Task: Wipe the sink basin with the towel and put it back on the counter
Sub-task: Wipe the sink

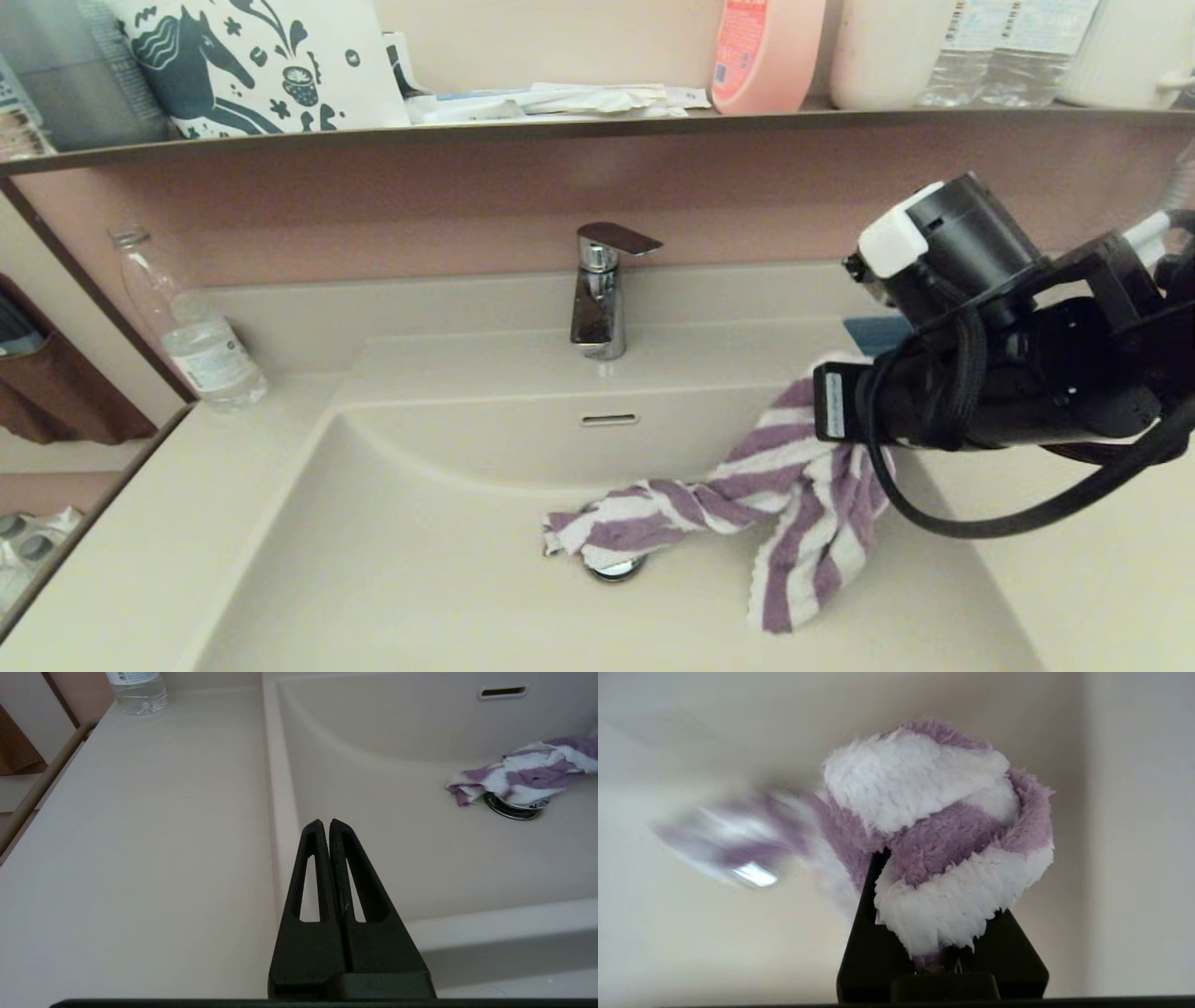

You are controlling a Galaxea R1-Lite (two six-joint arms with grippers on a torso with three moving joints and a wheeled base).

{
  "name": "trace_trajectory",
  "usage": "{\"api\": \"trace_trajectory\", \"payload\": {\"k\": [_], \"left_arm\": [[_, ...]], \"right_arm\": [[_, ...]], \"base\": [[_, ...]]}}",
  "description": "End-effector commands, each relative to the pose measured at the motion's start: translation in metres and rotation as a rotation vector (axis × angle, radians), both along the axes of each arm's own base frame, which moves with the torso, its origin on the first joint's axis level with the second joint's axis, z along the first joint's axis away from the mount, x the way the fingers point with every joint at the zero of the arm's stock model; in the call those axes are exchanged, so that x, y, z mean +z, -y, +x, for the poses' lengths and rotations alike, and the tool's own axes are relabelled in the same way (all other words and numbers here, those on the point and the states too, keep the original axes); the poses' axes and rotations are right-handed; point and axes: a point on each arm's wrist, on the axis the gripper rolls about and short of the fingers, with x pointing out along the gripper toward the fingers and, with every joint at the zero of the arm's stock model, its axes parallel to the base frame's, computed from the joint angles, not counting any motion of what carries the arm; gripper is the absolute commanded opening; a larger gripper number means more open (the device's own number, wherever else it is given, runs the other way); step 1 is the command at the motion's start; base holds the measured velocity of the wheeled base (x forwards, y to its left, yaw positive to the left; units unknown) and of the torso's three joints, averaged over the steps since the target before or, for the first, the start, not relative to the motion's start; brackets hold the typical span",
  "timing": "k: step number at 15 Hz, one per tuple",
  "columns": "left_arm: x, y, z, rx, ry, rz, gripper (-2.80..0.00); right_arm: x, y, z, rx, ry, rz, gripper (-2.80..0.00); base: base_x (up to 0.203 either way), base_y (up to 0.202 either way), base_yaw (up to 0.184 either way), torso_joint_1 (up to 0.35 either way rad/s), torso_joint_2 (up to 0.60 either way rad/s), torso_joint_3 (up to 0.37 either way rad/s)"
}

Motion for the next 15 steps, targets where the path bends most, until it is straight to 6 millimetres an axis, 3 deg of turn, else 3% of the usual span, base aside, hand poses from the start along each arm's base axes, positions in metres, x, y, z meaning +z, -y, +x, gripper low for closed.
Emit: {"api": "trace_trajectory", "payload": {"k": [1,5,8,15], "left_arm": [[0.000,0.000,0.000,0.001,-0.001,0.000,-2.80],[0.000,0.000,0.000,0.000,-0.001,0.000,-2.80],[0.000,0.000,0.000,0.000,-0.001,0.000,-2.80],[0.000,0.000,0.000,0.000,-0.001,0.000,-2.80]], "right_arm": [[0.001,-0.012,0.018,0.017,0.107,0.109,-2.80],[-0.026,-0.051,0.051,0.091,0.192,0.225,-2.80],[-0.050,-0.080,0.061,0.138,0.209,0.247,-2.80],[-0.070,-0.104,0.091,0.189,0.270,0.305,-2.80]], "base": [[0.000,0.000,0.000,0.000,0.00,0.000],[0.000,0.000,0.000,0.000,0.00,0.000],[0.000,0.000,0.000,0.000,0.00,0.000],[0.000,0.000,0.000,0.000,0.00,0.000]]}}
